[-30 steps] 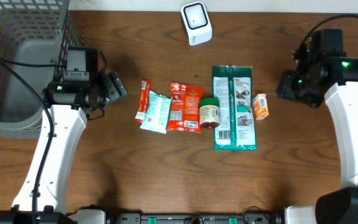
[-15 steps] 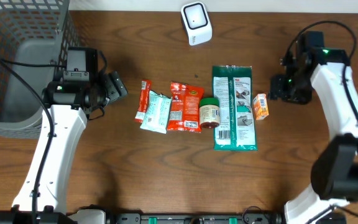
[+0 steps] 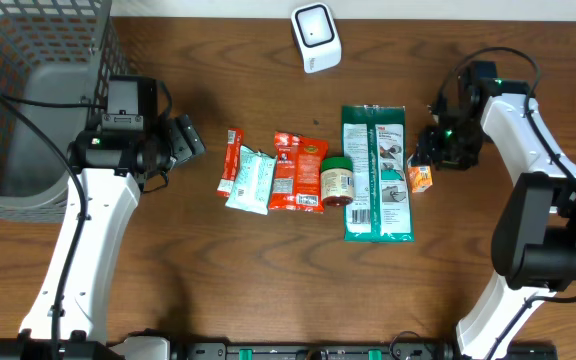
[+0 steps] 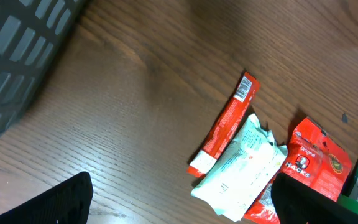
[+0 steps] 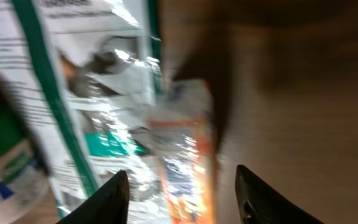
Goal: Scan the item barcode
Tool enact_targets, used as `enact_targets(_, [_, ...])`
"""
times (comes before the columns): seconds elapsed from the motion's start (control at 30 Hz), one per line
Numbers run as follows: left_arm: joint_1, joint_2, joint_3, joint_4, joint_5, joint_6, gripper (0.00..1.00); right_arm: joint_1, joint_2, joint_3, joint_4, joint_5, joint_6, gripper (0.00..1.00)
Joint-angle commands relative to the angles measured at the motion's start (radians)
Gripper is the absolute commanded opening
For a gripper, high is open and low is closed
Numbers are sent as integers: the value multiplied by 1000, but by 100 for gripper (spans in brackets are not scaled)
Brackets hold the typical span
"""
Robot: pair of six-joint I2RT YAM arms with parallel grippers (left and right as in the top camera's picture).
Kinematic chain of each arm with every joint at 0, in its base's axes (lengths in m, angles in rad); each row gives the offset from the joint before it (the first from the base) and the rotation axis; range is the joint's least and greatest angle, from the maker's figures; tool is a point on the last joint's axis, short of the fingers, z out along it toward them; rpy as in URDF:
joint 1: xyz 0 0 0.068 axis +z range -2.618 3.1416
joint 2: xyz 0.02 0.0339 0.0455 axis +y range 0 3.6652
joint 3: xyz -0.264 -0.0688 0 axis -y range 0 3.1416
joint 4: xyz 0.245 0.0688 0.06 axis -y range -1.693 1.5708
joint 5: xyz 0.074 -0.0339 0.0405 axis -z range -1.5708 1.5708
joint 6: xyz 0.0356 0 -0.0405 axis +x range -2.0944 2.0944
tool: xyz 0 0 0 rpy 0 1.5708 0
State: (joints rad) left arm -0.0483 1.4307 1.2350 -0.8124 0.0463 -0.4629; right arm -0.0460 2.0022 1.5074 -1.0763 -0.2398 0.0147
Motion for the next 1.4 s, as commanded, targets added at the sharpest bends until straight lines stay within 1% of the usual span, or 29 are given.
enact_targets(0.0, [3,2,11,-6,-12,18,92,29,6,-12,21,-123,-25,50])
enact_targets(0.17, [3,2,11,-6,-12,18,92,81,6,-14,36,-231,-40,51])
enact_targets(0.27, [3,2,11,-6,-12,18,92,119,6,-14,40,-240,-63,50])
enact_targets(0.37, [3,2,11,-6,-12,18,92,136,6,-2,39,-254,-76,48])
enact_targets(0.63, [3,2,11,-6,-12,18,92,68,-35,122,-79,-274,-69,47])
enact_targets(0.67, [3,2,11,-6,-12,18,92,53,-42,124,-84,-270,-67,47])
enact_targets(0.73, [3,2,11,-6,-12,18,92,18,-43,118,-98,-211,-67,43])
enact_targets(0.9, [3,2,11,-6,-12,18,92,-21,-40,40,-51,-139,-64,44])
enact_targets(0.93, [3,2,11,-6,-12,18,92,-39,-40,-3,-1,-139,-49,42])
enact_targets(0.97, [3,2,11,-6,-12,18,92,-48,-40,-24,26,-140,-41,38])
enact_targets(1.03, [3,2,11,-6,-12,18,92,-71,-39,-62,76,-147,-26,25])
enact_targets(1.17, [3,2,11,-6,-12,18,92,-106,-39,-123,138,-161,-27,9])
enact_targets(1.23, [3,2,11,-6,-12,18,92,-117,-39,-158,175,-161,-27,6])
enact_targets(1.37, [3,2,11,-6,-12,18,92,-116,-39,-243,282,-162,-16,6])
